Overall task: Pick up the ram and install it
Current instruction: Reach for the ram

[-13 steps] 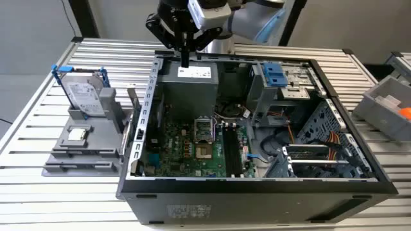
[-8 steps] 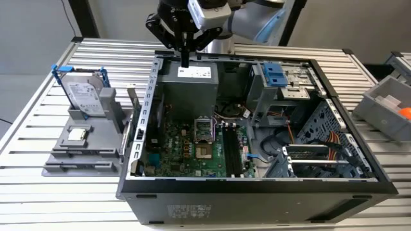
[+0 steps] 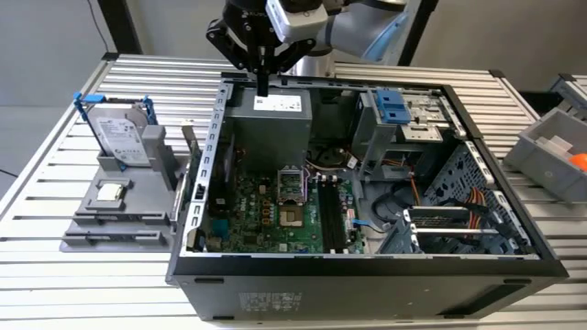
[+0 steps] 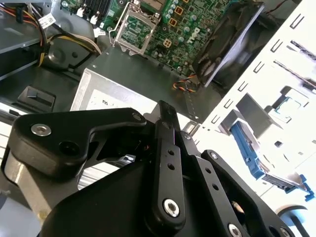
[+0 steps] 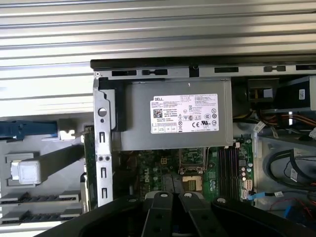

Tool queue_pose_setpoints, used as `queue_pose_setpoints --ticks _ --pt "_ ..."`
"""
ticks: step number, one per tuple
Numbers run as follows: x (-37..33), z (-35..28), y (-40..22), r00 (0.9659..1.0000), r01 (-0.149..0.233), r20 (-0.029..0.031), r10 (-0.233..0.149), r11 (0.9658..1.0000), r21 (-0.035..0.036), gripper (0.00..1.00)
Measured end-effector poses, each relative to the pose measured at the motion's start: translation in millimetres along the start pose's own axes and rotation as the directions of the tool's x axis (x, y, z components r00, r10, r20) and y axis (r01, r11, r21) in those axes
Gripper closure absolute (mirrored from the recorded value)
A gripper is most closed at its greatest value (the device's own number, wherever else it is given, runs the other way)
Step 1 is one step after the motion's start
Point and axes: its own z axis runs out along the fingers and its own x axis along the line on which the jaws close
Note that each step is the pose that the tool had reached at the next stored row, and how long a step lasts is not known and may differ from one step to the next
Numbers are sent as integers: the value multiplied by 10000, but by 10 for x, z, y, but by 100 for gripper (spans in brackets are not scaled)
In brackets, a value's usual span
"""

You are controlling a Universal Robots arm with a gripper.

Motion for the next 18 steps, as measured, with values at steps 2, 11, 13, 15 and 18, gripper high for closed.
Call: queue_pose_setpoints --ticks 2,11,13,15,18 --pt "12 -1 -1 10000 1 -1 -1 10000 1 100" --pt "67 -2 -3 10000 0 -1 0 10000 1 100" --pt "83 -2 -5 10000 0 -1 0 10000 1 100" --pt "95 -2 -5 10000 0 -1 0 10000 1 100" --pt "117 -3 -7 10000 0 -1 0 10000 1 100"
